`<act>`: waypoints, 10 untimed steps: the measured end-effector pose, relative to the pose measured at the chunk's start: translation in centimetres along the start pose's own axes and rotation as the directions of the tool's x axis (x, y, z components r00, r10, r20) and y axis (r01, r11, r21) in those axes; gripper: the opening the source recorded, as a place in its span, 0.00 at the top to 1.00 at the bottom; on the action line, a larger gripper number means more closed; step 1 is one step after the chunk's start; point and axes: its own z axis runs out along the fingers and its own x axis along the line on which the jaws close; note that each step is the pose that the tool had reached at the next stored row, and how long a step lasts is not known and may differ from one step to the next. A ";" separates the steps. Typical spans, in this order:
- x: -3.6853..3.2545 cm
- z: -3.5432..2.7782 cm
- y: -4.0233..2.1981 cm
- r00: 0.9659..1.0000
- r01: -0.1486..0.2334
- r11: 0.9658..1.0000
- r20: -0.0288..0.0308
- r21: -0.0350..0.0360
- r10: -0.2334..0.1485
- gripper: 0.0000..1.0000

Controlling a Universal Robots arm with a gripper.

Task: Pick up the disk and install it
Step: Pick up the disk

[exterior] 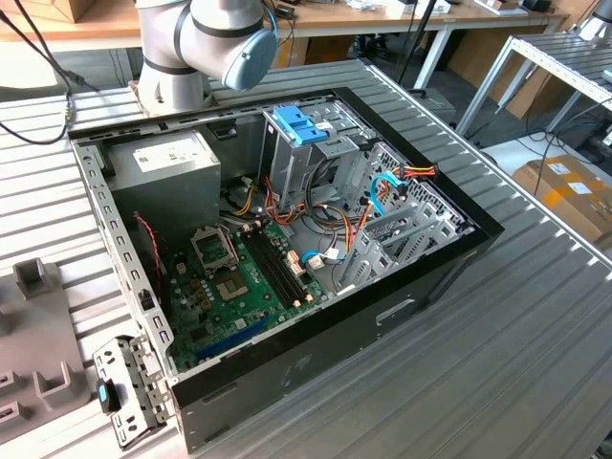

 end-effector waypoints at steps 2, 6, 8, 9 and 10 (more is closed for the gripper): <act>-0.01 0.40 0.02 1.000 0.000 1.000 0.000 0.000 0.000 0.40; -0.01 1.37 0.04 1.000 0.000 1.000 0.000 0.000 0.000 0.40; -0.01 1.78 0.05 1.000 0.000 1.000 0.000 0.000 0.000 0.40; -0.01 2.06 0.08 1.000 0.000 1.000 0.000 0.000 0.000 0.40; -0.02 2.26 0.13 1.000 0.000 1.000 0.000 0.000 0.000 0.40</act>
